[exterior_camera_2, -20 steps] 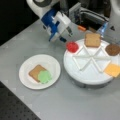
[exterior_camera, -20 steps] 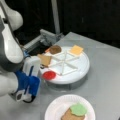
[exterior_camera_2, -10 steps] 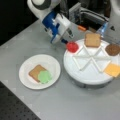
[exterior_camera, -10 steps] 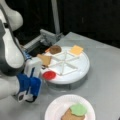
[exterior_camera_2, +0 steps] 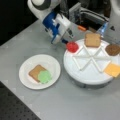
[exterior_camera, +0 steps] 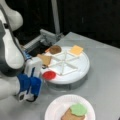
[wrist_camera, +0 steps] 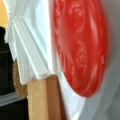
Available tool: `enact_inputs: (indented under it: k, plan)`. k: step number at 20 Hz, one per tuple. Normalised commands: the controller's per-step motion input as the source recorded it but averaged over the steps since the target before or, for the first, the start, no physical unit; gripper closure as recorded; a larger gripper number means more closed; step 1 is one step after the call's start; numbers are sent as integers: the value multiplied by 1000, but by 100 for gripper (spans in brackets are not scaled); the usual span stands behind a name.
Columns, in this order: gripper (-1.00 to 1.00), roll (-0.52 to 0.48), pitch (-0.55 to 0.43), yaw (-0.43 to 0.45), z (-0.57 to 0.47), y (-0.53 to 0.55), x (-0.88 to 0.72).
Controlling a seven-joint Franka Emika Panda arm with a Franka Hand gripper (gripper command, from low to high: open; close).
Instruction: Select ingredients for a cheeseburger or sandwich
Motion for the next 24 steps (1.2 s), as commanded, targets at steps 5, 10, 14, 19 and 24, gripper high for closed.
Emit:
enact_inputs:
  k: [5, 10, 14, 19, 24]
  plan:
    - [-100, 296, -73, 64, -137, -181, 256]
    - [-100, 271, -79, 56, -146, -187, 251]
    - [-100, 261, -94, 58, -153, -160, 241]
    - [-100, 257, -104, 55, -160, -146, 231]
    - [-100, 248, -101, 49, -163, -141, 210]
